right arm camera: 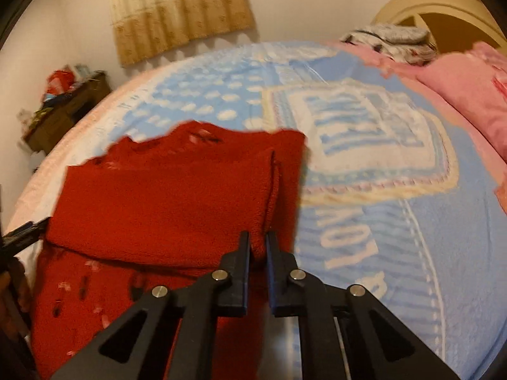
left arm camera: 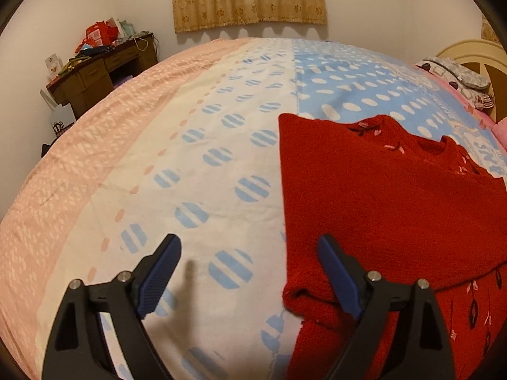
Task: Fold small clothes
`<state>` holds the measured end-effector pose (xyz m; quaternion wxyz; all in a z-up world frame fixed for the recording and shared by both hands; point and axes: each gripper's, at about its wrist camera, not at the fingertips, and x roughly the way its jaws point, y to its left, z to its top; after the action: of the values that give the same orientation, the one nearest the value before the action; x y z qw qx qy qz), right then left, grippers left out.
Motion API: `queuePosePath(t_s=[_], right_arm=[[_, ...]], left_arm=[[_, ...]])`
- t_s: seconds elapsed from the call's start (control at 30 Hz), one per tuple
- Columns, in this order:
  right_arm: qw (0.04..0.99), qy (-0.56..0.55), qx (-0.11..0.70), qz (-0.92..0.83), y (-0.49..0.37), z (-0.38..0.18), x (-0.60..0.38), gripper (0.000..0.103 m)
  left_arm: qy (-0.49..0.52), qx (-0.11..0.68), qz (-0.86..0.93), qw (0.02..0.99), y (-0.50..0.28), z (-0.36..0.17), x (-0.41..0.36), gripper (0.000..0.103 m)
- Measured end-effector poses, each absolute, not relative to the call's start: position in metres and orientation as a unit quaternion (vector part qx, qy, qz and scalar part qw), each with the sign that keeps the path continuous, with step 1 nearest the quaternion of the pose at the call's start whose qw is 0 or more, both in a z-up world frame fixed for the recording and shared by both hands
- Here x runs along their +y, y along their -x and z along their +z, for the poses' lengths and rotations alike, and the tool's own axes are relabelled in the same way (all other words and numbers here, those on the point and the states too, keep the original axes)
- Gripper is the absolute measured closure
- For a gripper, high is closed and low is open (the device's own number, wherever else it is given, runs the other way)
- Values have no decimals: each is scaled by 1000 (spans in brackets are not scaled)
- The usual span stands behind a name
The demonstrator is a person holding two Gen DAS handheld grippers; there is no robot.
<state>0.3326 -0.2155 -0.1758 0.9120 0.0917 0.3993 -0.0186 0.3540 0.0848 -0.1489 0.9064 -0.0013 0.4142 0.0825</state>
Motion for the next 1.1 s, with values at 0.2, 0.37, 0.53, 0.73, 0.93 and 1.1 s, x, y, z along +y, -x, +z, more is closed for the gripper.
queuePosePath(t_s=[0.2, 0.37, 0.53, 0.73, 0.93, 1.1], right_arm=[[911, -94, 402, -18, -336, -179, -218, 84], [906, -129, 402, -9, -315, -169, -229, 56], [906, -116, 407, 2, -292, -171, -219, 56], [904, -119, 410, 5, -281, -177, -214, 56], [903, -118, 413, 10, -270, -179, -208, 56], [902, -116, 416, 14, -264, -179, -205, 56]], left_arm=[[-7, 425, 88, 901, -357, -152, 85, 10], [-21, 411, 83, 908, -338, -144, 82, 10], [-21, 407, 69, 911, -320, -134, 80, 10], [-30, 403, 64, 913, -312, -132, 77, 10], [-29, 408, 60, 911, -304, -136, 76, 10], [-29, 410, 54, 910, -297, -139, 73, 10]])
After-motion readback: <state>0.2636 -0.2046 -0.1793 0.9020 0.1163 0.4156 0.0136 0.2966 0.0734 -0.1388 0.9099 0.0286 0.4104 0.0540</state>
